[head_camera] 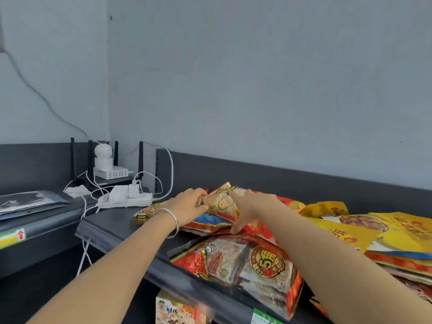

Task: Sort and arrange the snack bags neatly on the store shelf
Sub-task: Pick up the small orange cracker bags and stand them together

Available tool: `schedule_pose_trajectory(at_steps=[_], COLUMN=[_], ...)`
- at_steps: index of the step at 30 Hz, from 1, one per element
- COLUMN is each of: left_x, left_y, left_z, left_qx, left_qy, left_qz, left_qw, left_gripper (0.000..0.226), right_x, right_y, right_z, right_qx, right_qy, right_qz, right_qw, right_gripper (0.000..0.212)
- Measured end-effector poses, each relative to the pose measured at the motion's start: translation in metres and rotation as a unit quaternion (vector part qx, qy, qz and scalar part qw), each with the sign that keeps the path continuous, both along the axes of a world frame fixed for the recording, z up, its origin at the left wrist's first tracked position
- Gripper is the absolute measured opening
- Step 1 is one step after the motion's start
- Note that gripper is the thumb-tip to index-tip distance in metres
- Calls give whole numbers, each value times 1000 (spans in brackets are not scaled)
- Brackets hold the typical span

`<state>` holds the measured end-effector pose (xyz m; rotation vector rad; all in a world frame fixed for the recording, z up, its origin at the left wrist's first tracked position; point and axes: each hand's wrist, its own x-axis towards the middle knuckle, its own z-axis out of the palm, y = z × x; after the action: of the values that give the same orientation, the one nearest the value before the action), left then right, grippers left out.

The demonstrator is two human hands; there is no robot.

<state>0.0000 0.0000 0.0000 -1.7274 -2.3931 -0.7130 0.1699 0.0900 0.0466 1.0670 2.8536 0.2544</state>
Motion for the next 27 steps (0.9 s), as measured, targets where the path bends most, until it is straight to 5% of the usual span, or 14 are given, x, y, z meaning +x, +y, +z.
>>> schedule_pose_trajectory(at_steps=[5,12,18,23,27], left_x=[-4,-15,-1,-17,-37], left_y=[36,81,124,130,122], left_z=[2,21,34,26,20], left_qx=[12,19,-92,-173,-239], left_qy=[-86,-64,-80,-218,-291], left_qz=[-31,-54,-143,-164,-127], left_qw=[996,996,982,946,918], left_gripper=[46,41,48,63,97], right_x=[-14,-1,16,23,17], right_y=[20,56,73,84,79], right_z=[8,26,18,20,17], right_qx=[-24,-75,71,288,292], right_qy=[-92,-118,-82,7,113], right_qz=[55,118,131,40,-75], right_qw=[994,983,985,957,947], right_gripper=[89,94,86,26,37])
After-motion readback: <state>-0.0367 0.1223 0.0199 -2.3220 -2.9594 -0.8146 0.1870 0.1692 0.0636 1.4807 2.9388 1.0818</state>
